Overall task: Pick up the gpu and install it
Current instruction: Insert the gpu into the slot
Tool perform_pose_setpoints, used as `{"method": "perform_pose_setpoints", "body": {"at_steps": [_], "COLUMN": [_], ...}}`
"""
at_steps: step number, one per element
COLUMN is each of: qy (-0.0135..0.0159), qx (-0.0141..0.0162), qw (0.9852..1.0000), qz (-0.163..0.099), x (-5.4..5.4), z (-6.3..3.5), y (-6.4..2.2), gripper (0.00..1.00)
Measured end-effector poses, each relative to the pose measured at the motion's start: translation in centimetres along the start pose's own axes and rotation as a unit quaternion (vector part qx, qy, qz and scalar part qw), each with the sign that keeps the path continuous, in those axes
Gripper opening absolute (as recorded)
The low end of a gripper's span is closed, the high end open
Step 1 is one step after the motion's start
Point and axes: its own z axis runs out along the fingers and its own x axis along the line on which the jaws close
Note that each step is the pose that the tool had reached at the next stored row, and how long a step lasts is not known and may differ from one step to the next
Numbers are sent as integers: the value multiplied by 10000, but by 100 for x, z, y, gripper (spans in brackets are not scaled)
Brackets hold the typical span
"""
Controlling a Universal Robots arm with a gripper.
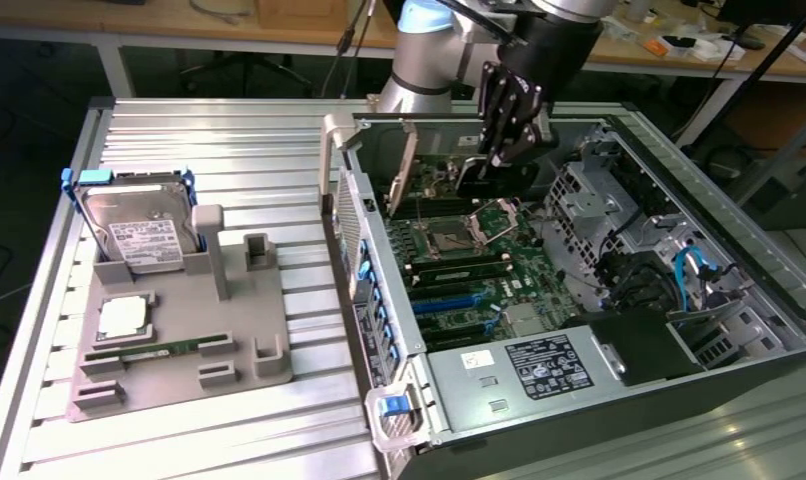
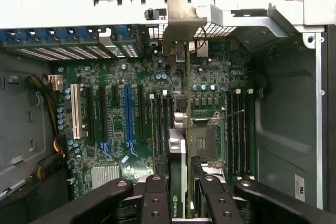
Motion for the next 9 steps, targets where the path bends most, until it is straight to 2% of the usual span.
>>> {"method": "perform_pose_setpoints", "body": {"at_steps": [6,9], "qy": [0,0], "qx": [0,0], "qw": [10000,10000], "qz": [0,0], "x": [8,17], "z": [111,221], "y": [-5,-9], "gripper": [27,27]}}
